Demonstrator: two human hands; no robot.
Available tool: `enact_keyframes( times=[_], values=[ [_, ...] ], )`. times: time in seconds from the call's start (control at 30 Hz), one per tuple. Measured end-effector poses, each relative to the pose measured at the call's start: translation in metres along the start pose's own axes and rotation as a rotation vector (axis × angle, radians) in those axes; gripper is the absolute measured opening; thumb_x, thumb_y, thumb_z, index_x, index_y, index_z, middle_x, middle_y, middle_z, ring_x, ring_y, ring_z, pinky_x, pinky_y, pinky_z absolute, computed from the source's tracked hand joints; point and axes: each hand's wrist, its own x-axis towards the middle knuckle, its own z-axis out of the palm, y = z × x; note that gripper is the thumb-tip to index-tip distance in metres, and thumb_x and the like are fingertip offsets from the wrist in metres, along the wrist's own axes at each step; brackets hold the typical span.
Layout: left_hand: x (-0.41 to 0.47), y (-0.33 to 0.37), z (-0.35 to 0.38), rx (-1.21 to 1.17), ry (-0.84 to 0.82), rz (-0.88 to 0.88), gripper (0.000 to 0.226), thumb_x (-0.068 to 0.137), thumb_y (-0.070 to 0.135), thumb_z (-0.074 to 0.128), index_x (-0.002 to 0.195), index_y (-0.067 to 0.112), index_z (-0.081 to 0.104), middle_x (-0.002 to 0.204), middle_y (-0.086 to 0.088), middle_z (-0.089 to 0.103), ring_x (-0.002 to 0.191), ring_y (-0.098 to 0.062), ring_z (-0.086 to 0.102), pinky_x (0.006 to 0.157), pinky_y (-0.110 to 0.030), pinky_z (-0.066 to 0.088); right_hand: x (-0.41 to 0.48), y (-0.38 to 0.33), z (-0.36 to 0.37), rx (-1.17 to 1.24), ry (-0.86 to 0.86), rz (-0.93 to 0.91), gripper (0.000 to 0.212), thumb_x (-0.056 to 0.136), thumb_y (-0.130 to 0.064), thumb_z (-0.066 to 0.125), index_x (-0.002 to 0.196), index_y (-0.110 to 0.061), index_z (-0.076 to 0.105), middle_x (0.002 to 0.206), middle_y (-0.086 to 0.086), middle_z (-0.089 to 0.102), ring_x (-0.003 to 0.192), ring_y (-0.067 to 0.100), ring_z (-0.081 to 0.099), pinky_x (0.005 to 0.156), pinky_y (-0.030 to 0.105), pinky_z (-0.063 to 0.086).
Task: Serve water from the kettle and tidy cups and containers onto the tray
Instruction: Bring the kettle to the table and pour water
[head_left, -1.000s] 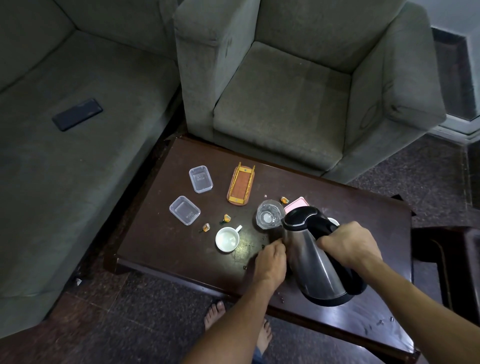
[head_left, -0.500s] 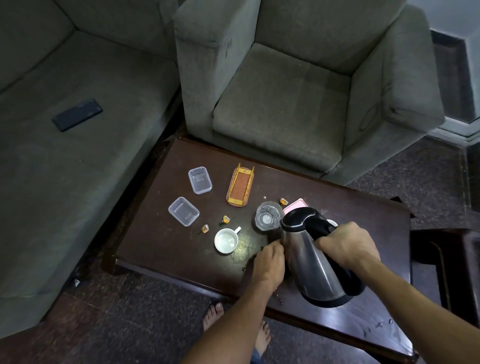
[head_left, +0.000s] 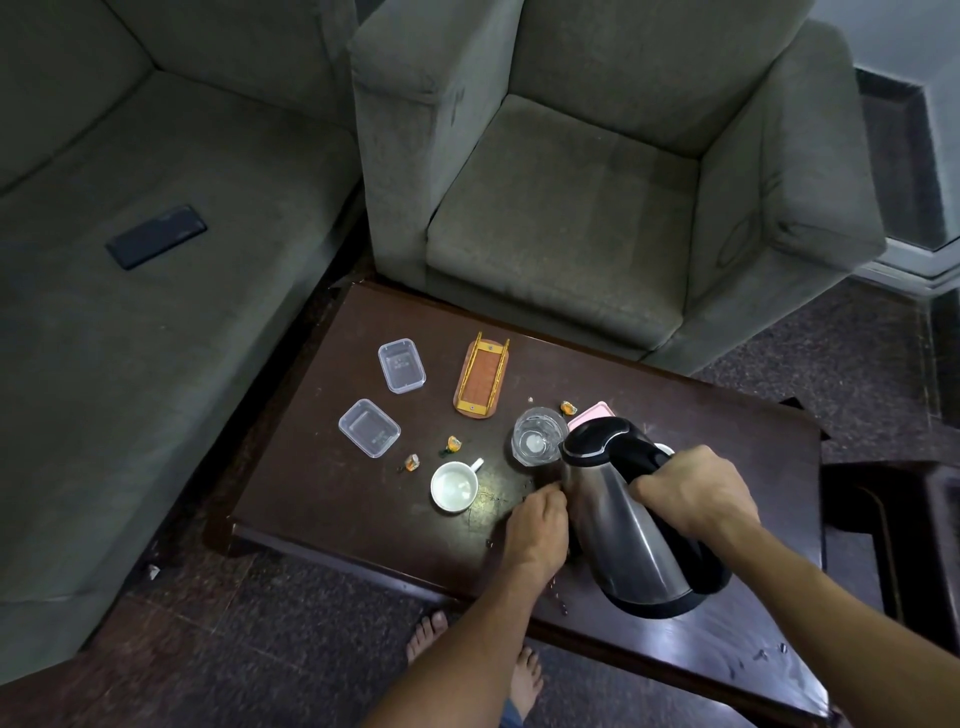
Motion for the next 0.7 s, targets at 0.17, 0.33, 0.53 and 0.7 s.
enact_keyframes(
  times=[0.17, 0.33, 0.53, 0.7],
  values=[
    [0.0004, 0.0011, -0.0023, -0.023, -0.001, -0.025, 0.046, 0.083, 0.034, 0.031, 0.097, 0.009, 0.068, 0.110, -0.025, 0.071, 0.110, -0.043, 0.066, 0.097, -0.054, 0.054, -0.0001, -0.0030, 0.0000, -0.014, 0.001, -0.008, 0.023, 0.060, -0.037, 0.068, 0.066, -0.014, 0.065, 0.060, 0.002, 0.067, 0.057, 0.024, 0.067, 0.057, 0.029, 0.057],
    [0.0011, -0.0009, -0.0053, -0.017, -0.022, -0.038, 0.033, 0.096, 0.020, 0.037, 0.098, 0.008, 0.068, 0.111, -0.026, 0.070, 0.111, -0.043, 0.066, 0.098, -0.053, 0.054, -0.0019, -0.0039, -0.0002, -0.015, 0.001, -0.001, 0.025, 0.059, -0.038, 0.066, 0.067, -0.014, 0.066, 0.060, 0.002, 0.067, 0.058, 0.025, 0.067, 0.060, 0.032, 0.059],
    [-0.0060, -0.0001, -0.0078, 0.076, 0.001, 0.004, 0.043, 0.095, 0.032, 0.032, 0.104, 0.014, 0.070, 0.114, -0.020, 0.072, 0.110, -0.039, 0.066, 0.098, -0.046, 0.054, -0.0023, -0.0035, 0.0002, -0.012, -0.003, -0.014, 0.022, 0.061, -0.036, 0.067, 0.069, -0.015, 0.066, 0.062, 0.002, 0.068, 0.060, 0.025, 0.068, 0.061, 0.033, 0.060],
    [-0.0038, 0.0016, -0.0088, 0.108, -0.010, 0.007, 0.036, 0.104, 0.021, 0.036, 0.110, 0.010, 0.071, 0.118, -0.021, 0.072, 0.114, -0.038, 0.066, 0.100, -0.045, 0.053, -0.0031, -0.0022, 0.0003, -0.004, 0.004, -0.007, 0.022, 0.060, -0.036, 0.067, 0.066, -0.015, 0.065, 0.060, 0.002, 0.068, 0.058, 0.025, 0.068, 0.061, 0.034, 0.060]
  ],
)
